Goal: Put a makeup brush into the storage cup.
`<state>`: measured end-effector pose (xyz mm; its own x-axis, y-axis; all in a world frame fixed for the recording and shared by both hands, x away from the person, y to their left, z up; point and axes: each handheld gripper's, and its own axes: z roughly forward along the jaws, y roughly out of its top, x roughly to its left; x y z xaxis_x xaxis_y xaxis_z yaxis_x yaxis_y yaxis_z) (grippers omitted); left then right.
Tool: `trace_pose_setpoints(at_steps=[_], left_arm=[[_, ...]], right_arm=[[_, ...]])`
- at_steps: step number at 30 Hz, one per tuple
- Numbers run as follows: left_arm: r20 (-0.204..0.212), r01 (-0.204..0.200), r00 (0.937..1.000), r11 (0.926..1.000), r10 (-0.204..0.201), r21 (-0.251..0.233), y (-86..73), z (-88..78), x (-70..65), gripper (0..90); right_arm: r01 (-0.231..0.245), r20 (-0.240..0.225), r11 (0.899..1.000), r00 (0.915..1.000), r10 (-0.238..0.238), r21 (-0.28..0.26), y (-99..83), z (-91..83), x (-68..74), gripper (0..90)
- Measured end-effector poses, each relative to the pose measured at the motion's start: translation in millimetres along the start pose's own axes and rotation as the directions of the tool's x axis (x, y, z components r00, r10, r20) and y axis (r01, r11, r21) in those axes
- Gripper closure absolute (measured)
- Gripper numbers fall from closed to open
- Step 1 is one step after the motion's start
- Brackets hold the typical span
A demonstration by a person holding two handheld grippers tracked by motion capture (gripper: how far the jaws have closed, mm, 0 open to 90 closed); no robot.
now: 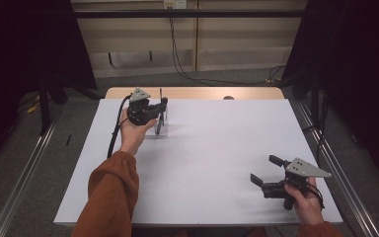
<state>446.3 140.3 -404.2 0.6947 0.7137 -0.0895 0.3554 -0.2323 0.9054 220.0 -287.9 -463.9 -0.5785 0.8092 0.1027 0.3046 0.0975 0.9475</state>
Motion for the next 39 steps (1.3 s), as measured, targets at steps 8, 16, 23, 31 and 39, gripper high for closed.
trace_pose_setpoints(at_steps=[8, 16, 23, 31, 39], left_arm=[[0.0, -0.006, 1.0, 0.9996, 0.006, 0.028, -4.4, 2.7, 0.3, 85.5], [0.004, 0.001, 1.0, 0.9992, -0.001, 0.04, -8.4, 4.2, 1.1, 85.3], [0.009, -0.003, 1.0, 0.999, 0.002, 0.045, -9.0, 4.5, 1.7, 84.0], [0.01, -0.006, 0.9999, 0.9989, 0.006, 0.047, -12.3, 3.8, 1.0, 66.6], [-0.009, 0.003, 1.0, 0.9997, -0.003, 0.025, -13.2, -2.3, 1.8, 50.1]], right_arm=[[0.002, -0.004, 1.0, 1.0, -0.002, 0.002, -0.2, 0.4, 0.3, 0.6], [0.001, -0.007, 1.0, 1.0, -0.001, 0.006, -0.5, 0.6, 0.5, 0.6], [-0.001, -0.005, 1.0, 1.0, 0.001, 0.004, -0.1, 0.8, 0.9, 0.3], [-0.005, -0.003, 1.0, 1.0, 0.005, 0.004, 0.3, 0.6, 1.5, 0.2], [-0.008, 0.005, 1.0, 1.0, 0.008, -0.003, 0.6, -0.1, 1.4, 0.2]])
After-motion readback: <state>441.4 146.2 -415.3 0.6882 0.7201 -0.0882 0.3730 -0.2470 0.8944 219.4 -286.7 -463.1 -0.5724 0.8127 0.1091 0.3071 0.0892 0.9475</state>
